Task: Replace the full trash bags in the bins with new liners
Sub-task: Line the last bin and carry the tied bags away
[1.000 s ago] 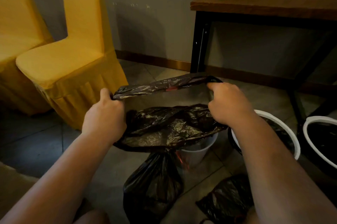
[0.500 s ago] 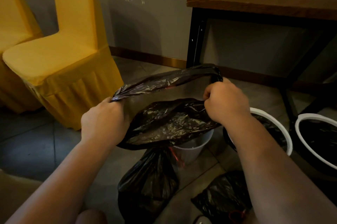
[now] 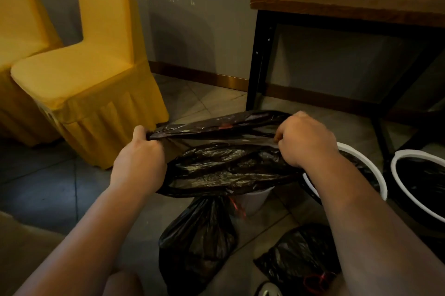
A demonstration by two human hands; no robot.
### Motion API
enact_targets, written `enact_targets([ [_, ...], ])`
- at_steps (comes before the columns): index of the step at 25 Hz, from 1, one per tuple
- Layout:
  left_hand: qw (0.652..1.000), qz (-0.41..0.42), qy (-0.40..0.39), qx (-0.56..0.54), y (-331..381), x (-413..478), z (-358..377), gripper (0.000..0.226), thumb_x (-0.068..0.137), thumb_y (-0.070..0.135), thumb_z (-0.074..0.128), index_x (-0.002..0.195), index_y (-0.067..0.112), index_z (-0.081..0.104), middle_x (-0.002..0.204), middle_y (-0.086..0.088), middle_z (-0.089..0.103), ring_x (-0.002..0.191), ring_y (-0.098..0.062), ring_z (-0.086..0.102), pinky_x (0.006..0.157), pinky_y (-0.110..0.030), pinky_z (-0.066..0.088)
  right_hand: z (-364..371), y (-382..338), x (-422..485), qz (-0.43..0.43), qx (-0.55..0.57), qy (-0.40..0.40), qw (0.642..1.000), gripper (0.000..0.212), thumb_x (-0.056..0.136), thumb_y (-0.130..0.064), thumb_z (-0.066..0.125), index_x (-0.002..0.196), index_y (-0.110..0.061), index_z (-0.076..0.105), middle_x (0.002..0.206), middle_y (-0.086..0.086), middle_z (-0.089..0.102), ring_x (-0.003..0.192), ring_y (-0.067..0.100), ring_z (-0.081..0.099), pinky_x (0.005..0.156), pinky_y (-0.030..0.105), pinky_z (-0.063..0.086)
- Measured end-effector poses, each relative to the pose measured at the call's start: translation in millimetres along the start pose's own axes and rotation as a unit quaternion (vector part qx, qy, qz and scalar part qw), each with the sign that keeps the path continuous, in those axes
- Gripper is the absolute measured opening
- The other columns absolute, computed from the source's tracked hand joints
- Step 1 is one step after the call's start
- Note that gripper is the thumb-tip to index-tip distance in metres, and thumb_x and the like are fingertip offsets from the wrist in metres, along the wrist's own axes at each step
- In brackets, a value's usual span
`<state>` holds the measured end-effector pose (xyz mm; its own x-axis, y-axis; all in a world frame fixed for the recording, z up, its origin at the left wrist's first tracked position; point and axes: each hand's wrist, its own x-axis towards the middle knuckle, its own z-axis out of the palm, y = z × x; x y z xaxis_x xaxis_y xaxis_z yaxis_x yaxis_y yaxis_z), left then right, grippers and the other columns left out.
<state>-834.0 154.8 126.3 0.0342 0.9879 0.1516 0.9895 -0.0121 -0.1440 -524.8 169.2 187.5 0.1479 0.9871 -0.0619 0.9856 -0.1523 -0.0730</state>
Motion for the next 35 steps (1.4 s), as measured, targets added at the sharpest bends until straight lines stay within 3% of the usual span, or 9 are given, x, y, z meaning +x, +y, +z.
enact_targets([
  [3,0.995,-0.016,-0.060,-0.079,-5.4,-0.8,2.8,0.035,0.093,0.023,0.066,0.129,0.024,0.067,0.137,-0.006,0.056,0.117,-0.027,0.061,0.089,-0.034,0.059,8.6,0.8,1.6,-0.024,0.022,-0.054,0.998,0.037,0.093,-0.023,0.070,0.128,-0.019,0.059,0.104,0.002,0.054,0.097,0.026,0.057,0.082,0.042,0.053],
  [7,0.977,0.008,-0.184,-0.112,5.0,-4.6,-0.9,0.048,0.089,0.051,0.053,0.135,0.039,0.059,0.145,-0.002,0.054,0.121,-0.027,0.062,0.108,-0.045,0.050,12.9,-0.7,5.1,-0.025,0.052,-0.061,0.996,0.050,0.085,-0.029,0.079,0.128,-0.020,0.055,0.108,0.004,0.055,0.098,0.026,0.054,0.078,0.038,0.047],
  [12,0.962,-0.020,-0.122,-0.245,26.2,-10.8,-1.9,0.060,0.083,0.058,0.068,0.139,0.040,0.057,0.122,0.010,0.068,0.104,-0.019,0.068,0.082,-0.040,0.061,24.0,-11.4,0.2,-0.092,0.048,-0.087,0.991,0.067,0.086,-0.039,0.079,0.142,-0.024,0.047,0.129,0.009,0.061,0.114,0.033,0.062,0.082,0.037,0.048],
  [16,0.948,-0.052,-0.131,-0.287,35.4,-14.1,14.3,0.015,0.090,0.037,0.077,0.096,0.043,0.064,0.093,0.015,0.065,0.076,-0.004,0.059,0.055,-0.020,0.045,34.3,-11.3,-9.3,-0.136,-0.008,-0.211,0.968,0.032,0.077,-0.042,0.080,0.100,-0.026,0.063,0.092,0.001,0.064,0.081,0.022,0.063,0.071,0.034,0.054],
  [19,0.927,-0.011,-0.249,-0.282,24.1,-22.2,36.4,0.026,0.086,0.028,0.079,0.087,0.047,0.061,0.090,0.018,0.064,0.078,0.001,0.060,0.055,-0.014,0.045,54.7,-5.2,-10.8,-0.164,-0.056,-0.343,0.923,0.016,0.081,-0.030,0.074,0.090,-0.018,0.070,0.084,0.004,0.067,0.071,0.020,0.064,0.057,0.030,0.049],
  [22,0.893,0.065,-0.323,-0.307,21.1,-18.9,51.8,0.045,0.086,0.025,0.081,0.113,0.056,0.063,0.112,0.021,0.069,0.099,0.000,0.066,0.074,-0.011,0.052,72.8,6.8,7.7,-0.175,-0.107,-0.396,0.895,0.024,0.086,-0.026,0.070,0.106,-0.012,0.074,0.096,0.009,0.072,0.080,0.025,0.069,0.065,0.036,0.056],
  [26,0.869,0.093,-0.354,-0.334,36.2,3.7,73.2,0.074,0.078,0.024,0.090,0.137,0.051,0.055,0.126,0.019,0.063,0.118,-0.008,0.062,0.097,-0.028,0.055,106.3,29.4,42.9,-0.164,-0.097,-0.394,0.899,0.029,0.089,-0.024,0.071,0.116,-0.012,0.072,0.109,0.009,0.073,0.097,0.029,0.071,0.092,0.045,0.061],
  [30,0.850,0.091,-0.370,-0.363,65.5,30.7,96.2,0.085,0.067,0.020,0.096,0.138,0.036,0.052,0.125,0.012,0.066,0.118,-0.013,0.064,0.102,-0.037,0.055,132.6,38.5,83.9,-0.137,0.026,-0.350,0.926,0.033,0.083,-0.034,0.085,0.109,-0.018,0.073,0.103,0.000,0.074,0.093,0.018,0.070,0.081,0.027,0.058],
  [35,0.849,0.057,-0.267,-0.453,114.4,84.6,122.1,0.066,0.076,0.007,0.086,0.136,0.019,0.061,0.120,0.003,0.072,0.114,-0.018,0.067,0.101,-0.042,0.057,167.1,43.6,129.6,-0.079,0.230,-0.226,0.943,0.054,0.071,-0.030,0.096,0.120,-0.018,0.078,0.118,0.003,0.076,0.110,0.024,0.070,0.100,0.036,0.056],
])
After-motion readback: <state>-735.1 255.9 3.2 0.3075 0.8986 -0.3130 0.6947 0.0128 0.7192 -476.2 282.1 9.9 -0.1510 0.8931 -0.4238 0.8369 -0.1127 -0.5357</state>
